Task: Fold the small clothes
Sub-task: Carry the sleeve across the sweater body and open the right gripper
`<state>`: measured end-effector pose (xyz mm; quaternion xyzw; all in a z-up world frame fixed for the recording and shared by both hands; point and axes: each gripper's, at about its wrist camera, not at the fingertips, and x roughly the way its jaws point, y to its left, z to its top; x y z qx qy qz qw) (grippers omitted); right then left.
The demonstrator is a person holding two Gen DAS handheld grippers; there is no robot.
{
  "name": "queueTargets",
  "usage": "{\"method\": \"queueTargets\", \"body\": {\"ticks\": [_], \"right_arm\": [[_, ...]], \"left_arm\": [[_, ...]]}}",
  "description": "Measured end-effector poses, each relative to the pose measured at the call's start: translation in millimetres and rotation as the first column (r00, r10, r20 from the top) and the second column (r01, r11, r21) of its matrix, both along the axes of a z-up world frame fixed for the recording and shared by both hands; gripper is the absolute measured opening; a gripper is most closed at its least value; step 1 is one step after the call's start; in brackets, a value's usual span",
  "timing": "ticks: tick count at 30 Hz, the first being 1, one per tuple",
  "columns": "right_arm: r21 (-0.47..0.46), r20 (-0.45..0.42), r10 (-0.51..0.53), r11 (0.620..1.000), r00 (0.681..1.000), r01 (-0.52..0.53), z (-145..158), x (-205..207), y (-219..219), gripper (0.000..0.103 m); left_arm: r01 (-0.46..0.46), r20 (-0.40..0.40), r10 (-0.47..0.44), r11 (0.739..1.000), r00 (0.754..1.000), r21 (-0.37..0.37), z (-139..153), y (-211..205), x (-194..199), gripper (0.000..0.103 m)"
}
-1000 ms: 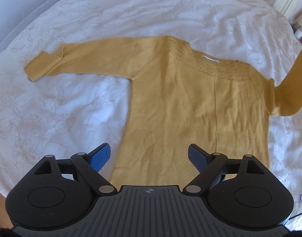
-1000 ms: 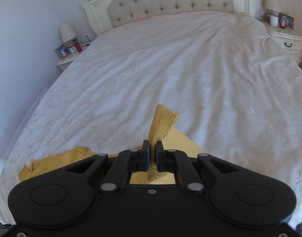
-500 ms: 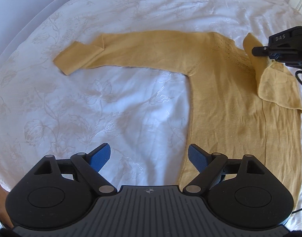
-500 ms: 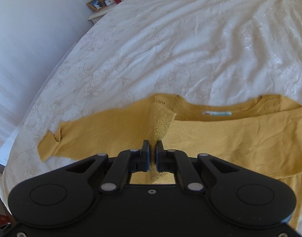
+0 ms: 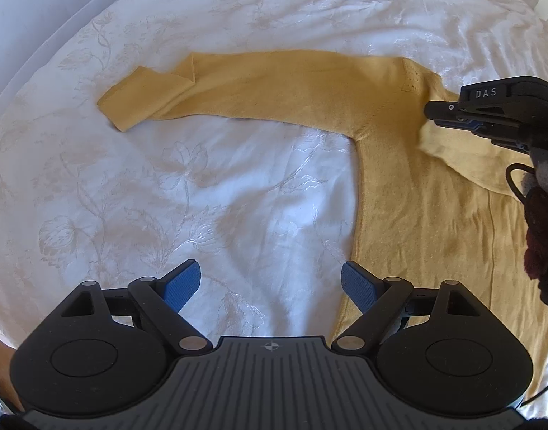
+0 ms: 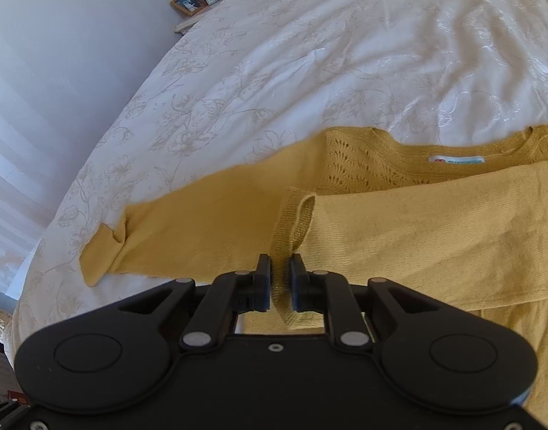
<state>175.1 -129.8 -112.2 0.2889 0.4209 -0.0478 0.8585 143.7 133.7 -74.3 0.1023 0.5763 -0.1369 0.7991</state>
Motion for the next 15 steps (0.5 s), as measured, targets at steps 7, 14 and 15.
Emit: {"method": "queueTargets", "body": {"ticks": [7, 14, 15], "right_arm": [[-0.022, 0.036, 0.044, 0.999, 0.998, -0.043, 7.8, -8.7, -0.6, 0.023], [-0.157, -0.005, 0.031, 0.987, 1.000, -0.031, 14.9, -48.0, -9.2, 0.060], [-0.176, -0.006, 0.027, 0.984, 1.000, -0.027, 16.6, -54.7, -9.7, 0.061]], "left_arm": [[-0.008, 0.005, 0.008, 1.000, 1.000, -0.009, -0.4, -11.4, 2.5, 0.086], [-0.058, 0.014, 0.058, 0.998, 0.998, -0.011, -6.8, -7.8, 20.4, 0.086], [-0.068, 0.025, 0.069, 0.998, 0.997, -0.012, -7.6, -5.3, 24.9, 0.086]]}}
